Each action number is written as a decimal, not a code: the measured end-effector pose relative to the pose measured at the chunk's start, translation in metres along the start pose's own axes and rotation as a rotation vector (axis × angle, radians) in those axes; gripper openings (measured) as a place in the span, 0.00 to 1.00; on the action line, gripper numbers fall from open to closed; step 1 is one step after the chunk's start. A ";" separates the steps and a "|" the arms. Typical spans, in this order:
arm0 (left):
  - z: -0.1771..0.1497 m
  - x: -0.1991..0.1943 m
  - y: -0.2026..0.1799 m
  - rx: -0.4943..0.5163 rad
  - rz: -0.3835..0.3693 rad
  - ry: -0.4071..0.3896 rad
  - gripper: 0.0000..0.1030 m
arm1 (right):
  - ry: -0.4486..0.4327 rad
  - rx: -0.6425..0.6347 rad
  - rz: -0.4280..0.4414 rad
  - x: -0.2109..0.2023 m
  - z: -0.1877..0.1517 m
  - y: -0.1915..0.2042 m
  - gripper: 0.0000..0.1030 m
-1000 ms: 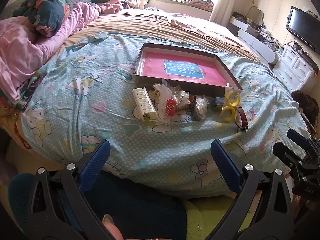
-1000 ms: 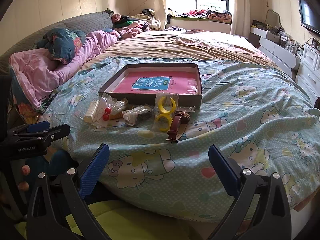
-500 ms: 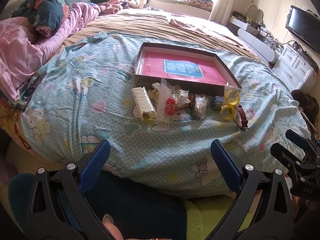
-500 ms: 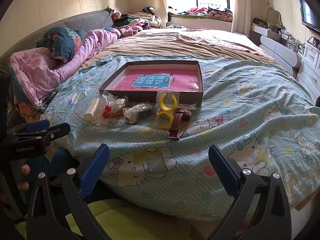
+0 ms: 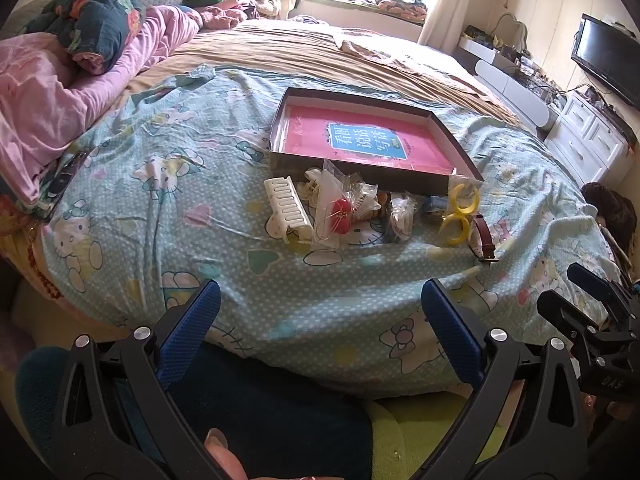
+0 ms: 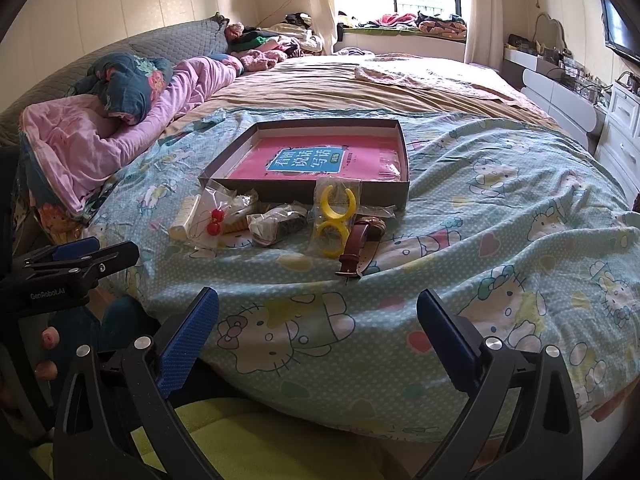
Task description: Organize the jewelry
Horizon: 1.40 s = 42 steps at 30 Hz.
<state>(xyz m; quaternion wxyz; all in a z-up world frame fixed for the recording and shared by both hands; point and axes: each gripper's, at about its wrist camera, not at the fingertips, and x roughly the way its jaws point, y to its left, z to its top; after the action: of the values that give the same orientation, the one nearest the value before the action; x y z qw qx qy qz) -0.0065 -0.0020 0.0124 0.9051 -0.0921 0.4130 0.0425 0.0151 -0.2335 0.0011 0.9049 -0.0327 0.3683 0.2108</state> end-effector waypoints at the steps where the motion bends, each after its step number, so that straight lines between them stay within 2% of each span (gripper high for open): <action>1: 0.000 0.000 0.000 0.000 0.002 0.001 0.91 | 0.001 -0.001 -0.001 0.000 0.000 0.000 0.96; 11: 0.004 0.001 0.007 -0.017 0.013 0.002 0.91 | 0.001 -0.012 0.022 0.007 0.005 0.001 0.96; 25: 0.011 0.014 0.037 -0.085 0.074 0.012 0.91 | 0.028 -0.033 0.075 0.032 0.018 0.010 0.96; 32: 0.019 0.033 0.052 -0.127 0.082 0.046 0.91 | 0.031 -0.046 0.087 0.048 0.026 0.013 0.96; 42: 0.046 0.075 0.059 -0.152 0.041 0.112 0.91 | 0.018 -0.017 0.076 0.067 0.043 0.003 0.96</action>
<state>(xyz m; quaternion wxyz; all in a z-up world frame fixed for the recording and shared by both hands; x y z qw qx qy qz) 0.0672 0.0652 -0.0223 0.8699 -0.1544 0.4603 0.0870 0.0853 -0.1972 -0.0129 0.8927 -0.0281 0.3755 0.2477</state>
